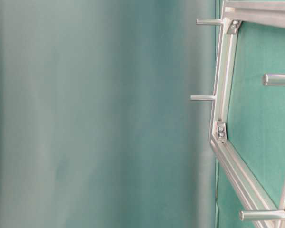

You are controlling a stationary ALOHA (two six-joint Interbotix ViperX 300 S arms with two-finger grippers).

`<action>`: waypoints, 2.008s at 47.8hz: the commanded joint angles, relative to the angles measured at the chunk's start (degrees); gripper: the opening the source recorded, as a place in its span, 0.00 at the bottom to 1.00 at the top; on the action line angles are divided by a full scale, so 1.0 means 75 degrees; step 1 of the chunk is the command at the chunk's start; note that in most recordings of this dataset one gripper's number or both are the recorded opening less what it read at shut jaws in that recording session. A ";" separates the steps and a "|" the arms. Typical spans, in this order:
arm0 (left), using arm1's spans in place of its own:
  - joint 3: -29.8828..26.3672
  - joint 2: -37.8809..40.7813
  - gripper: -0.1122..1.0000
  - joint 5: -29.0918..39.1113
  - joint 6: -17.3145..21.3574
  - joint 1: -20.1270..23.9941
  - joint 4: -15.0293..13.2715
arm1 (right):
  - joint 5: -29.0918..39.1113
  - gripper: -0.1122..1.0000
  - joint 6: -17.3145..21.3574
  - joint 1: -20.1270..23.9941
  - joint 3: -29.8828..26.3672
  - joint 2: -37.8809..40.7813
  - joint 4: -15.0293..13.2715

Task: Find the location of the shaft and insert the gear.
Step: 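Open the right gripper and move it toward the blue gear, then lower the right gripper over the blue gear and grasp its hub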

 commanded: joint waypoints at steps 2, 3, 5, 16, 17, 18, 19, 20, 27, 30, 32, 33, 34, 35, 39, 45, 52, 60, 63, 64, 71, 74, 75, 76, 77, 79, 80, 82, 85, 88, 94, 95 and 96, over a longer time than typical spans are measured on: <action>-0.0410 -0.0035 0.12 0.0609 0.0023 0.0000 -0.0105 | 0.0164 0.10 -0.0035 -0.0012 -0.0164 0.0047 0.0012; -0.0445 -0.0047 0.12 0.0750 0.0023 0.0012 -0.0105 | 0.0328 0.12 -0.0035 -0.0012 -0.0211 0.0047 0.0012; -0.0492 -0.0070 0.11 0.0984 0.0012 0.0000 -0.0105 | 0.0773 0.12 -0.0035 -0.0012 -0.0352 0.0047 0.0000; -0.0539 -0.0152 0.11 0.1336 -0.0012 0.0000 -0.0117 | 0.3000 0.12 0.0059 -0.0012 -0.0961 0.0047 0.0000; -0.0527 -0.0152 0.11 0.1336 -0.0012 0.0012 -0.0105 | 0.3152 0.13 0.0082 -0.0012 -0.1008 0.0047 0.0012; -0.0539 -0.0152 0.11 0.1336 -0.0012 0.0000 -0.0105 | 0.3270 0.13 0.0094 -0.0012 -0.1020 0.0047 0.0000; -0.0539 -0.0152 0.11 0.1336 -0.0012 0.0000 -0.0105 | 0.3340 0.13 0.0105 -0.0012 -0.1055 0.0035 0.0012; -0.0539 -0.0152 0.11 0.1348 -0.0012 0.0000 -0.0117 | 0.3422 0.14 0.0117 -0.0012 -0.1066 0.0035 0.0012; -0.0516 -0.0129 0.11 0.1348 -0.0012 0.0000 -0.0117 | 0.3949 0.30 0.0305 -0.0012 -0.1148 0.0012 0.0000; -0.0527 -0.0082 0.11 0.1348 -0.0012 0.0000 -0.0105 | 0.4066 0.44 0.0398 -0.0012 -0.1148 0.0012 0.0000; -0.0516 -0.0059 0.11 0.1348 -0.0012 0.0000 -0.0117 | 0.4148 0.56 0.0434 0.0000 -0.1148 0.0023 0.0000; -0.0516 -0.0047 0.11 0.1348 -0.0012 0.0012 -0.0105 | 0.4160 0.61 0.0445 -0.0012 -0.1137 0.0035 0.0000; -0.0516 -0.0035 0.11 0.1348 -0.0012 0.0012 -0.0105 | 0.4172 0.67 0.0445 -0.0012 -0.1137 0.0035 0.0000; -0.0516 -0.0023 0.11 0.1348 -0.0012 0.0000 -0.0105 | 0.4195 0.72 0.0445 -0.0012 -0.1137 0.0035 0.0000; -0.0516 0.0000 0.11 0.1348 -0.0012 0.0012 -0.0105 | 0.4313 0.89 0.0434 -0.0012 -0.1125 0.0059 -0.0047; -0.0516 0.0000 0.11 0.1348 0.0012 0.0000 -0.0105 | 0.4746 0.94 0.0469 0.0000 -0.1160 0.0129 -0.0047; -0.0516 0.0000 0.11 0.1348 0.0012 0.0000 -0.0117 | 0.5461 0.94 0.0539 -0.0012 -0.1313 0.0164 0.0012; -0.0516 0.0000 0.11 0.1324 0.0023 0.0012 -0.0105 | 0.6316 0.94 0.0867 0.0012 -0.1500 0.0352 0.0035; -0.0516 0.0000 0.11 0.1324 0.0023 0.0012 -0.0105 | 0.6633 0.94 0.1020 0.0023 -0.1559 0.0480 0.0047; -0.0516 0.0000 0.11 0.1313 0.0023 0.0012 -0.0105 | 0.6727 0.94 0.1066 0.0035 -0.1570 0.0539 0.0059; -0.0516 0.0000 0.11 0.1301 0.0023 0.0047 -0.0105 | 0.7324 0.94 0.1406 0.0211 -0.1723 0.0938 0.0094; -0.0516 0.0000 0.11 0.1301 0.0023 0.0082 -0.0117 | 0.7523 0.94 0.1500 0.0328 -0.1793 0.1090 0.0117; -0.0516 0.0000 0.11 0.1301 0.0023 0.0105 -0.0117 | 0.7605 0.94 0.1535 0.0363 -0.1816 0.1148 0.0117; -0.0516 0.0000 0.11 0.1301 0.0023 0.0117 -0.0105 | 0.7652 0.94 0.1582 0.0398 -0.1840 0.1195 0.0117; -0.0516 0.0000 0.11 0.1289 0.0023 0.0129 -0.0105 | 0.7699 0.94 0.1617 0.0434 -0.1863 0.1242 0.0117; -0.0516 0.0000 0.11 0.1289 0.0023 0.0152 -0.0117 | 0.7805 0.94 0.1723 0.0504 -0.1910 0.1348 0.0117; -0.0516 0.0000 0.11 0.1289 0.0023 0.0164 -0.0117 | 0.7840 0.94 0.1770 0.0527 -0.1934 0.1395 0.0117; -0.0516 0.0012 0.11 0.1289 0.0023 0.0176 -0.0117 | 0.7887 0.94 0.1840 0.0574 -0.1969 0.1465 0.0117; -0.0516 0.0000 0.11 0.1289 0.0023 0.0199 -0.0117 | 0.7910 0.94 0.1922 0.0621 -0.1980 0.1570 0.0117; -0.0516 0.0012 0.11 0.1289 0.0023 0.0199 -0.0105 | 0.7910 0.94 0.1945 0.0645 -0.1992 0.1664 0.0117; -0.0516 0.0012 0.11 0.1289 0.0035 0.0199 -0.0117 | 0.7887 0.94 0.1957 0.0656 -0.2016 0.1980 0.0117; -0.0504 0.0000 0.11 0.1289 0.0023 0.0199 -0.0117 | 0.7887 0.94 0.1957 0.0656 -0.2016 0.2063 0.0117; -0.0516 0.0000 0.11 0.1289 0.0023 0.0199 -0.0117 | 0.7875 0.94 0.1957 0.0656 -0.2016 0.2133 0.0117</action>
